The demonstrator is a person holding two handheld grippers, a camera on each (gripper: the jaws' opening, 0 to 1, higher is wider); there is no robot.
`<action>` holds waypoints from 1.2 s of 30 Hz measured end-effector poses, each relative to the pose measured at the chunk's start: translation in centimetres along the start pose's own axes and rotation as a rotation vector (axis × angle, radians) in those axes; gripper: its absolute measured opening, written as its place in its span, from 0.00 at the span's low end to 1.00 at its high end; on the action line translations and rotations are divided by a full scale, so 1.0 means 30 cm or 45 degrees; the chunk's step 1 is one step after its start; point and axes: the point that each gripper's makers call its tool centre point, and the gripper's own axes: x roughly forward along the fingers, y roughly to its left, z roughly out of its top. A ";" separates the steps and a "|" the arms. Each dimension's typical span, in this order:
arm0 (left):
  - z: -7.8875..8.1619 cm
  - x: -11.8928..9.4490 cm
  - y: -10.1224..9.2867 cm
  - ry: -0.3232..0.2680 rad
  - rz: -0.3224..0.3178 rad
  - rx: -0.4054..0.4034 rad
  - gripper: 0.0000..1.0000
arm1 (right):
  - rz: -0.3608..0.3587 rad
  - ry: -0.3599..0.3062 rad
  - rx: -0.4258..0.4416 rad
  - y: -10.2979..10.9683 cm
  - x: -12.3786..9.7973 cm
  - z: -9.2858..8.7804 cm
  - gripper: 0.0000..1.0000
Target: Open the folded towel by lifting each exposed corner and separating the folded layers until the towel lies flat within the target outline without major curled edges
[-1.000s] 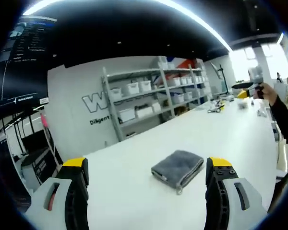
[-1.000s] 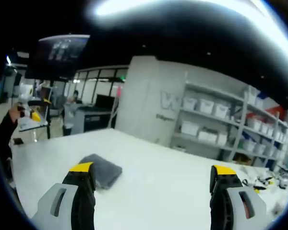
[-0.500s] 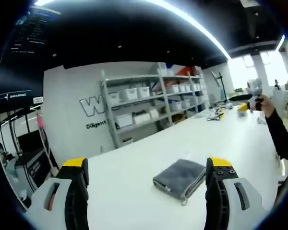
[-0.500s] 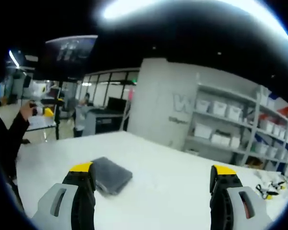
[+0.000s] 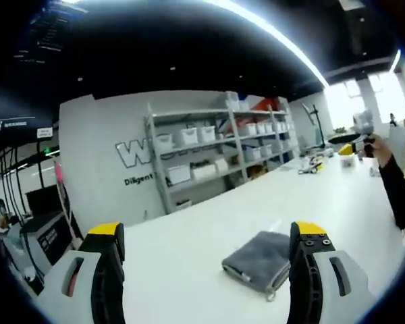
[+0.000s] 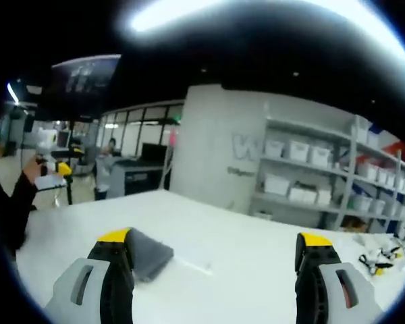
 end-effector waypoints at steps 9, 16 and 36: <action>0.018 0.039 -0.007 -0.012 -0.025 0.012 1.00 | -0.010 0.021 0.007 0.025 0.087 -0.026 1.00; -0.029 0.084 0.034 0.041 0.006 -0.007 1.00 | 0.011 0.040 -0.005 0.043 0.118 -0.046 1.00; -0.152 0.175 -0.022 0.145 -0.089 -0.068 1.00 | 0.017 0.096 0.013 0.077 0.216 -0.125 1.00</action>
